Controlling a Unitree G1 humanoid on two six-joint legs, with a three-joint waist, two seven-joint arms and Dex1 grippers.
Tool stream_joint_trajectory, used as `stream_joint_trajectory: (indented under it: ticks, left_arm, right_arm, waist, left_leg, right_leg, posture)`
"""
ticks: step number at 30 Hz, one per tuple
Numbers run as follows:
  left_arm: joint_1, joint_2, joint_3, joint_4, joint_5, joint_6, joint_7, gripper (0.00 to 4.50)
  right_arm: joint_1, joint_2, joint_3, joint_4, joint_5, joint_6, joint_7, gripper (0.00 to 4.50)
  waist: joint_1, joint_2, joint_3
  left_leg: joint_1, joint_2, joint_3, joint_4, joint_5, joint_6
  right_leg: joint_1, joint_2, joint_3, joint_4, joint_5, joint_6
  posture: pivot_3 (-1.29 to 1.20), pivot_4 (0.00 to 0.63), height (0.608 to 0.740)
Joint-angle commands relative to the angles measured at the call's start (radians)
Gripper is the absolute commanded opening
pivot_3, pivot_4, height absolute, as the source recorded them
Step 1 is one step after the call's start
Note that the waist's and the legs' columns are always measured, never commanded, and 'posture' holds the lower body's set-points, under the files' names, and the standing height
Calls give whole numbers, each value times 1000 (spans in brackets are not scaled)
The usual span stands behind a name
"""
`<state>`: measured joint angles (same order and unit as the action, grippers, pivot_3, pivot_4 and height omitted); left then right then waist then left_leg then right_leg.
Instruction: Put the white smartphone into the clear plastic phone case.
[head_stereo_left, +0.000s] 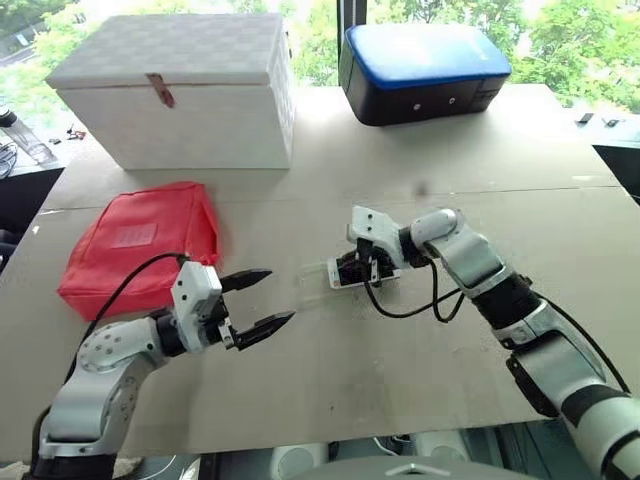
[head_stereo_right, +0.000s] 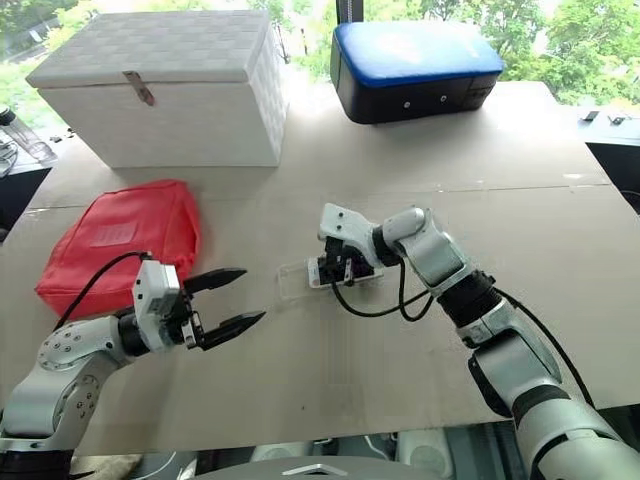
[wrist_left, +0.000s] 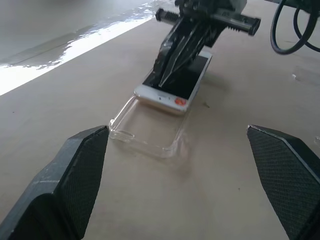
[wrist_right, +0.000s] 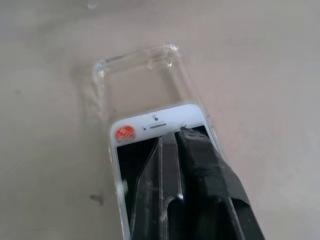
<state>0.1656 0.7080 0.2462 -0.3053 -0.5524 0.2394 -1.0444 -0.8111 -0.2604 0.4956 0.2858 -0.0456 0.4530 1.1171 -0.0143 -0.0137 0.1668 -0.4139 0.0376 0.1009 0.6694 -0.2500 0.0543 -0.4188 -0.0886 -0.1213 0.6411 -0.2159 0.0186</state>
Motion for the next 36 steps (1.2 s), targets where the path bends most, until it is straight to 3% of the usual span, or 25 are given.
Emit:
stream_joint_trajectory:
  ticks: [1,6,12,15,23,29,36]
  left_arm:
    - [-3,11,27,-16,-14,-5,-4,4500]
    - [4,11,34,-21,-7,9,21,4500]
    - [-13,32,8,-9,12,54,42,4500]
    - [-28,50,-22,22,43,58,28,3727]
    - [-114,53,-119,150,118,11,-31,35]
    - [-237,42,-215,300,155,-24,-135,35]
    - [-382,4,-283,450,232,-88,-151,35]
  right_arm:
    - [36,16,89,199,-92,-77,-44,53]
    - [37,31,17,186,-35,-86,-46,53]
    - [71,-50,-162,-174,148,34,10,53]
    - [114,-125,-206,-367,185,113,-9,0]
    - [280,-341,-303,-607,172,209,-110,0]
    - [314,-398,-321,-569,218,197,-95,0]
    - [240,-393,-184,-364,108,38,-76,0]
  waist:
    - [-6,0,-5]
    - [-3,5,-10]
    - [8,5,-9]
    - [4,5,-9]
    - [10,5,-7]
    - [7,4,-5]
    - [7,4,-5]
  left_leg:
    - [1,1,0,0,0,0]
    - [13,3,0,-3,-5,-1]
    - [8,3,-1,-2,-5,-1]
    - [-4,2,-1,0,1,-1]
    - [-4,1,-1,-3,-1,-2]
    - [-3,2,0,-1,-4,5]
    - [-2,2,0,0,-4,5]
  right_leg:
    - [1,0,0,0,0,0]
    - [8,1,0,2,-5,1]
    - [5,-3,0,1,-3,-3]
    - [-4,-3,0,1,1,-2]
    - [-4,1,-4,-2,0,-2]
    - [-4,0,-3,-2,-2,2]
    - [-3,2,-3,0,-2,2]
  posture:
    - [0,150,740]
    - [0,150,740]
    - [0,150,740]
    - [0,150,740]
    - [0,150,740]
    - [0,150,740]
    - [0,150,740]
